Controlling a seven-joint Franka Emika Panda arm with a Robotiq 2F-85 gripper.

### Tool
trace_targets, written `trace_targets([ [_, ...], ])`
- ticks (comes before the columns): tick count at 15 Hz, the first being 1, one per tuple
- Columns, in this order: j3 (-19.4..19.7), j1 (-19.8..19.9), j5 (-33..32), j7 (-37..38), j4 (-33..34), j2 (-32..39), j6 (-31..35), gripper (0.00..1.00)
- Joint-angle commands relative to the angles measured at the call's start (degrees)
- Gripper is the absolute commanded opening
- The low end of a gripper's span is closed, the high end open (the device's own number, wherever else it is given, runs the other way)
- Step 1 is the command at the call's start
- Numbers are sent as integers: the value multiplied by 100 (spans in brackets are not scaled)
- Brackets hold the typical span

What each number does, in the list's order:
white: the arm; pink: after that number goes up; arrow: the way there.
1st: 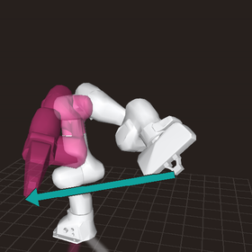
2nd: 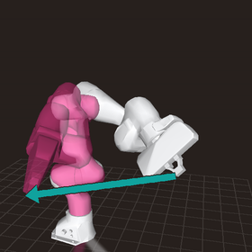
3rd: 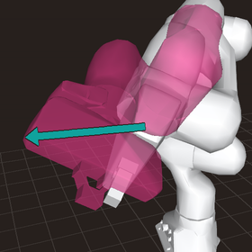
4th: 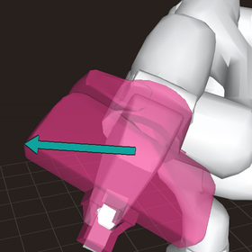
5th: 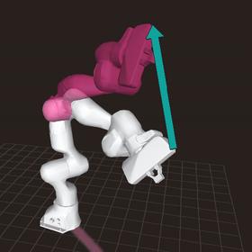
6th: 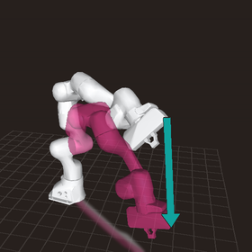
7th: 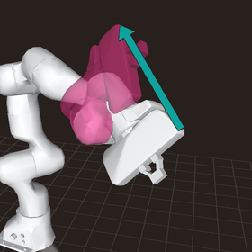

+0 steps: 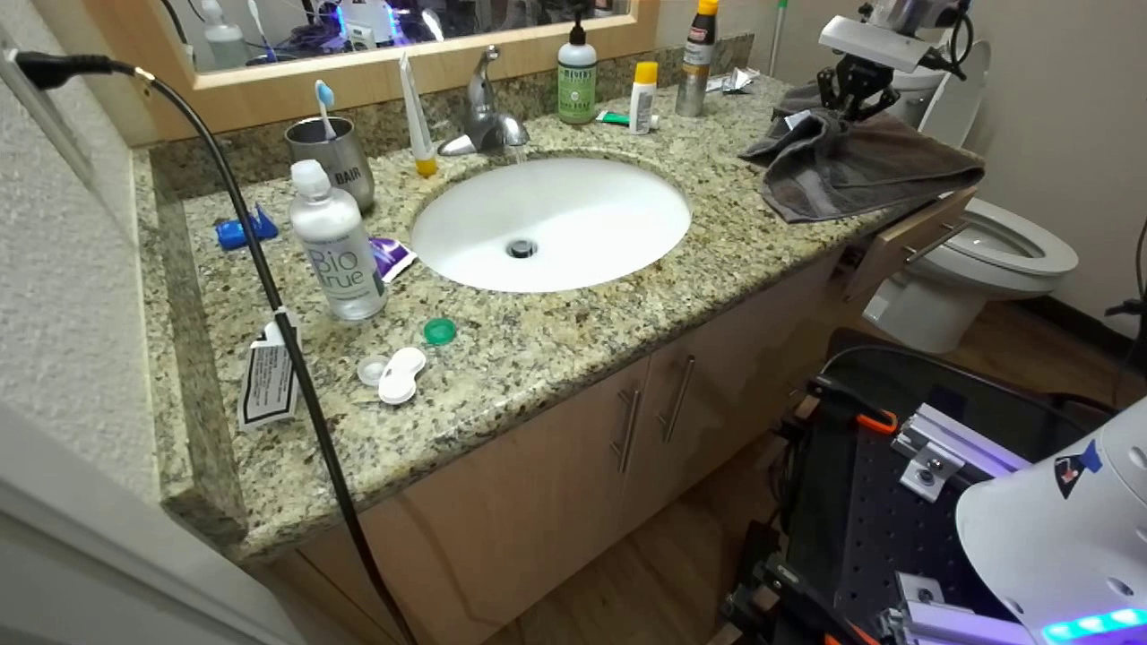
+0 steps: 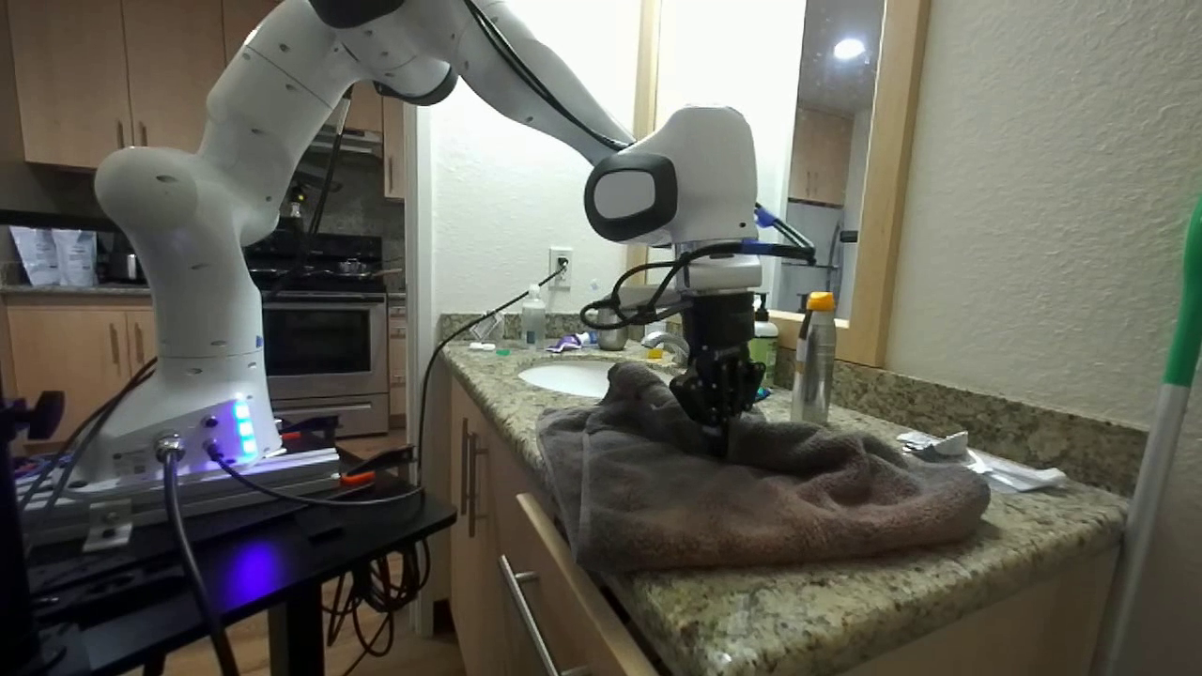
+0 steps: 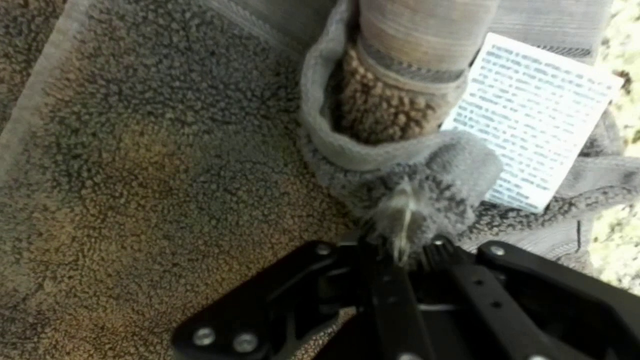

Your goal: Use the grey towel to wipe the countertop

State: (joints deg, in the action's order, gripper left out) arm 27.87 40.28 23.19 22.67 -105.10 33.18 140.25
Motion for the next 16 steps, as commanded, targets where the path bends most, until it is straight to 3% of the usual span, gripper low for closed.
trace_targets([
  [1, -48, 382, -84, 419, 618, 613, -296, 2],
  [7, -113, 757, -101, 817, 1215, 961, -695, 2],
  [16, -210, 955, -113, 1095, 1638, 1188, -1006, 2],
])
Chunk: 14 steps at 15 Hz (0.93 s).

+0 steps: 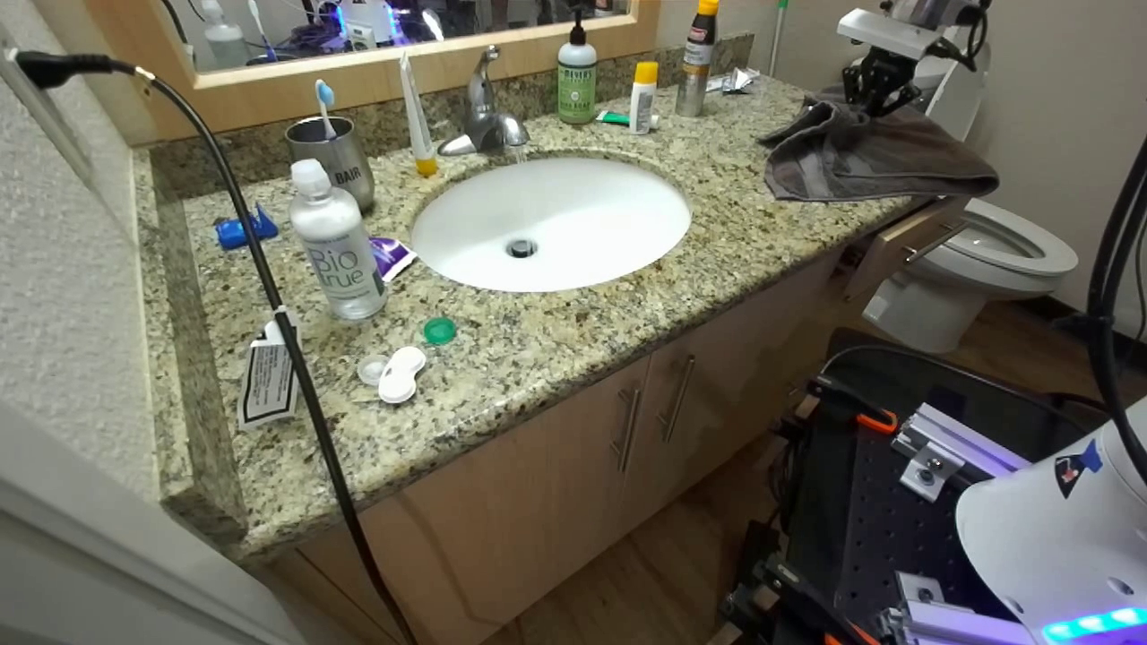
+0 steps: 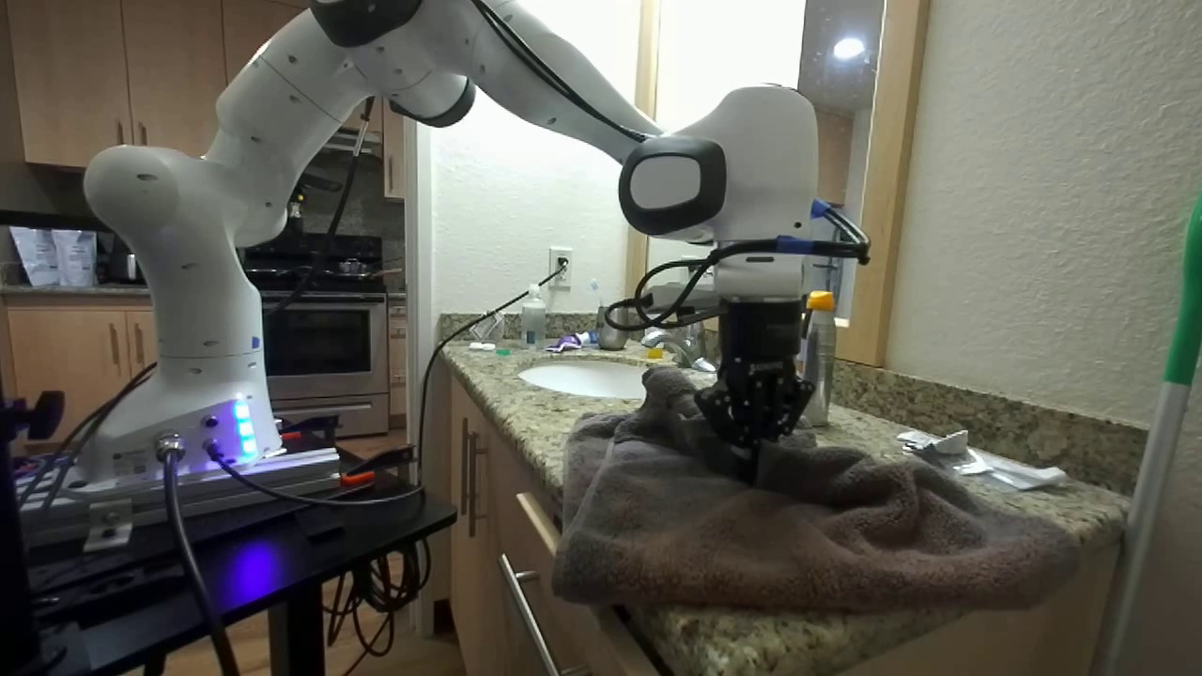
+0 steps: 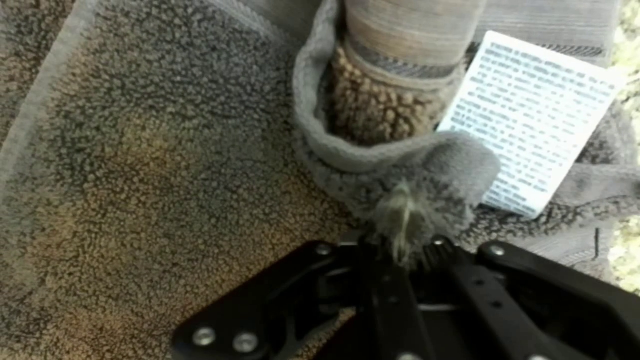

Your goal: Use the grey towel to wipe the countertop

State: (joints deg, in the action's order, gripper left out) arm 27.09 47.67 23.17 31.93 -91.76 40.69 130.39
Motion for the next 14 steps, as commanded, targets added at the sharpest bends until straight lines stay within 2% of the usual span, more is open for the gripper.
trace_targets([
  [1, -121, 226, -129, 218, 357, 466, -41, 2],
  [7, -134, 257, -208, 517, 484, 502, -37, 2],
  [8, -164, 269, -161, 555, 481, 477, -40, 24],
  [9, -262, 337, -66, 478, 496, 399, -188, 36],
  [10, -362, 402, 46, 410, 471, 306, -295, 40],
  [14, -817, 807, 561, 38, 498, -97, -978, 68],
])
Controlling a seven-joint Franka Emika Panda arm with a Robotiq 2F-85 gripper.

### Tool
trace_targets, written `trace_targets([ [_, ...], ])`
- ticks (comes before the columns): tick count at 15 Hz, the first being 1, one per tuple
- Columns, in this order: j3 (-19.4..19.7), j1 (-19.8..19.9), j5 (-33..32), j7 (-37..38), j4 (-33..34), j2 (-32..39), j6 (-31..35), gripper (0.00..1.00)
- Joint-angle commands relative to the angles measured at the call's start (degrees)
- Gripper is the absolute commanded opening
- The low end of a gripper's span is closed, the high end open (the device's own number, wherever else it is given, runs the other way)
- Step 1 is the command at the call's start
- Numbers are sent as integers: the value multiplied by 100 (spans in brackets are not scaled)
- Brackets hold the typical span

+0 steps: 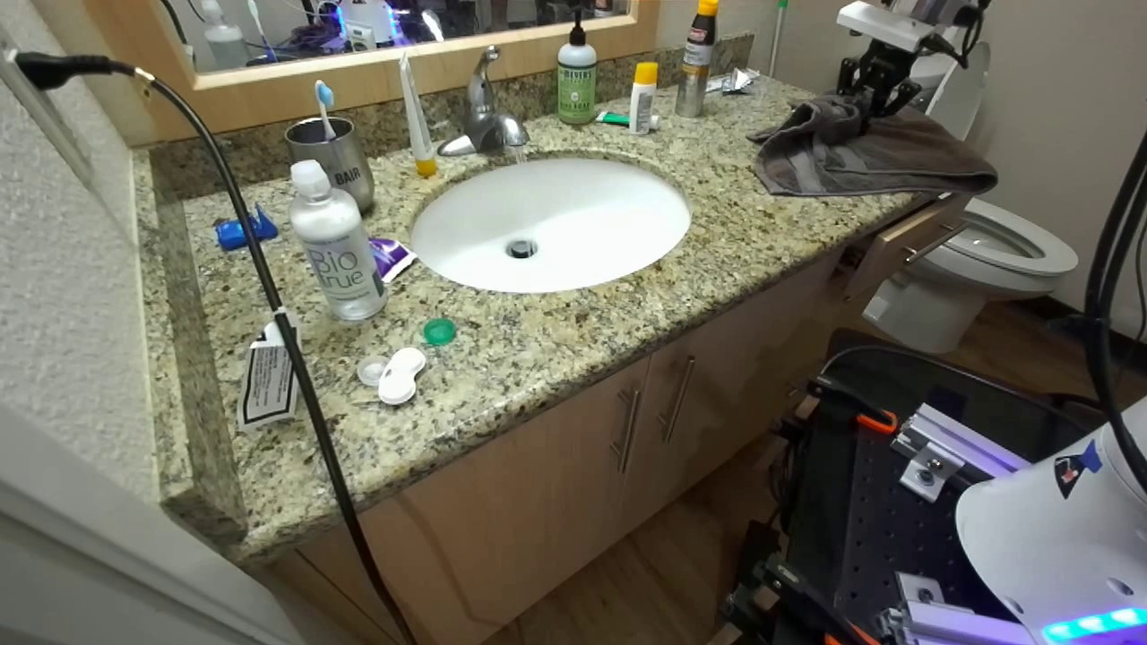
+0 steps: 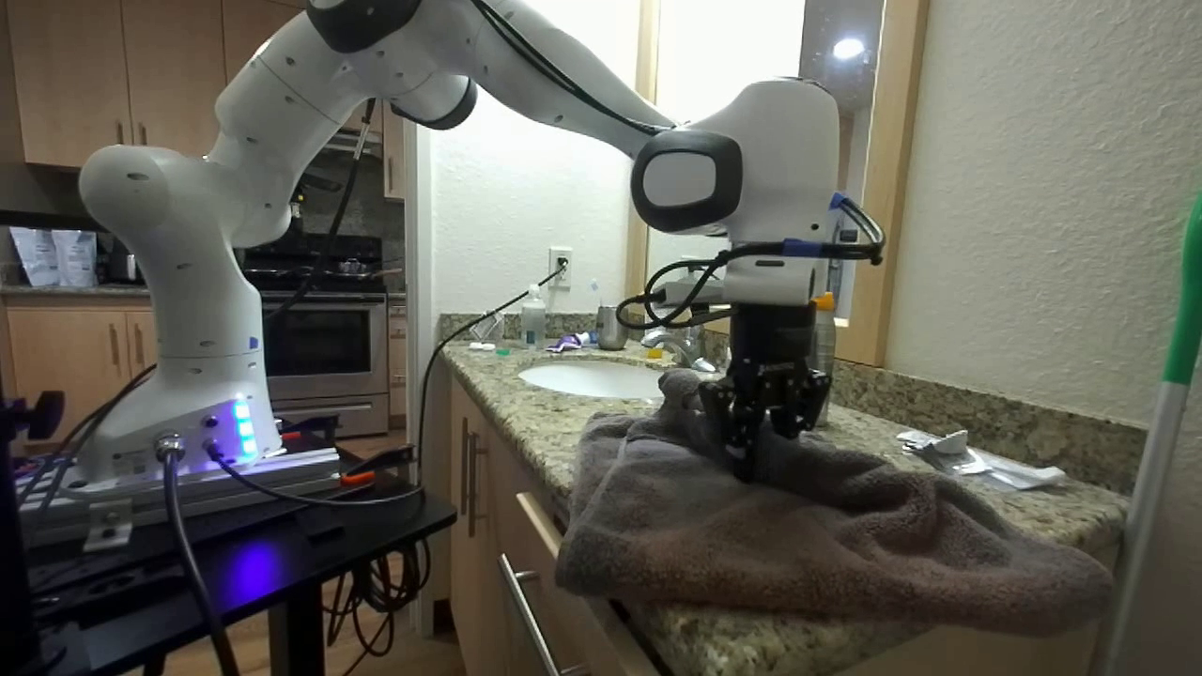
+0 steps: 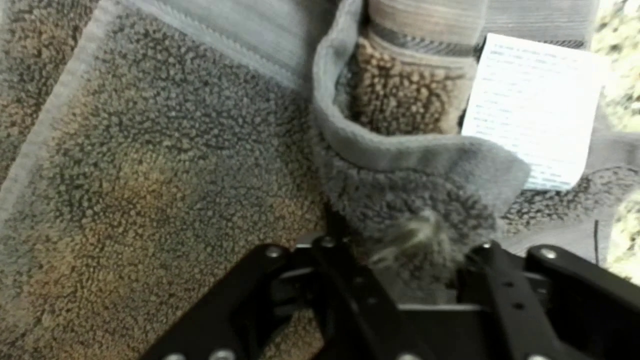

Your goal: Use the grey towel to wipe the countertop

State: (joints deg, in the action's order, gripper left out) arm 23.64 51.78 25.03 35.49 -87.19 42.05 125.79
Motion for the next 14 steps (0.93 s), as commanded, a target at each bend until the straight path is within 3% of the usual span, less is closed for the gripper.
trace_targets([
  [1, -559, 484, 500, -475, 3, -398, -710, 76],
  [5, -660, 762, 639, -1203, -14, -1036, -1870, 99],
  [9, -456, 955, 439, -1502, 214, -1609, -2854, 100],
  [13, -469, 1115, 510, -2474, 147, -2450, -3611, 100],
  [14, -392, 1058, 498, -2066, 330, -2065, -3374, 100],
])
